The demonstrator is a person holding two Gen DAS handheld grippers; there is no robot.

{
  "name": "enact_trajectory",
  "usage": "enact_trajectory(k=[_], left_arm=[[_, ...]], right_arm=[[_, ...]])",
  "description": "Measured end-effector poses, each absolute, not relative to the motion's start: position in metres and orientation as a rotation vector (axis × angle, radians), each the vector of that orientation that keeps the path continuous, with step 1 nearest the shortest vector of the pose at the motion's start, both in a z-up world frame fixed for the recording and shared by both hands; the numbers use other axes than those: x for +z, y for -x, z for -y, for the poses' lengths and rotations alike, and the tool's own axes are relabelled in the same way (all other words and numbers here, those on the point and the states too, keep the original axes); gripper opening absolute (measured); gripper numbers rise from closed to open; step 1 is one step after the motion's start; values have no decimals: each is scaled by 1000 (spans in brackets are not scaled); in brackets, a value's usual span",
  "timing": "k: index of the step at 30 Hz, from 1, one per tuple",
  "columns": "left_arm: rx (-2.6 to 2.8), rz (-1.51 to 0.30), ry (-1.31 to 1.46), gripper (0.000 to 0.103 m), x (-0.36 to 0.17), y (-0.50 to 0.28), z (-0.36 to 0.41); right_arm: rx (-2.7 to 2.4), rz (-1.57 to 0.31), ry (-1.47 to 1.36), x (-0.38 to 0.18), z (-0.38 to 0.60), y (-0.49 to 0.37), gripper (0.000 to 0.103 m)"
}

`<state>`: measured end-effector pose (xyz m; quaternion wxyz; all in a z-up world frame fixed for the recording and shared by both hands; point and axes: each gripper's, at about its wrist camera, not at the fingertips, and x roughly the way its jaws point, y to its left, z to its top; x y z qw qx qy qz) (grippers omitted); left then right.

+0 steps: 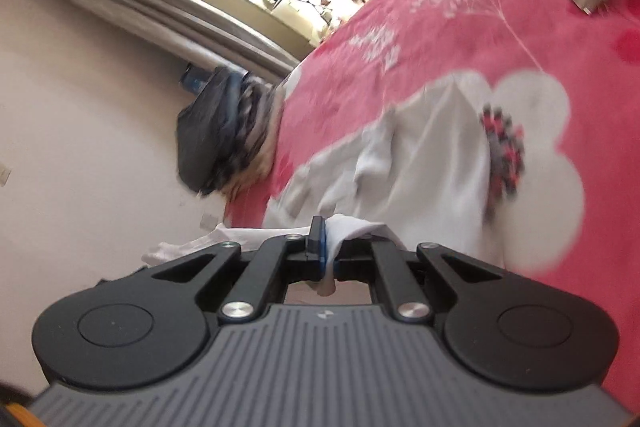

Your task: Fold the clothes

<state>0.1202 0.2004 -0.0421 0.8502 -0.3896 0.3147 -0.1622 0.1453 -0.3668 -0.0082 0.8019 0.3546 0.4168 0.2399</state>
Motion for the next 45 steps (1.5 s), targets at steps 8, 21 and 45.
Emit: enact_trajectory(k=[8,21,45], left_arm=[[-201,-798,855,3,-125,-198,-206],[-187,-738,1012,44,-124,-195,-229],[-271,-844,655,55,-60,-29,-205]], right_arm=[[365,-871,-861,-95,360,-256,2],[357,-716,-1191,-121,384,-263,36],[314,-777,-1226,-103,391,-29,54]])
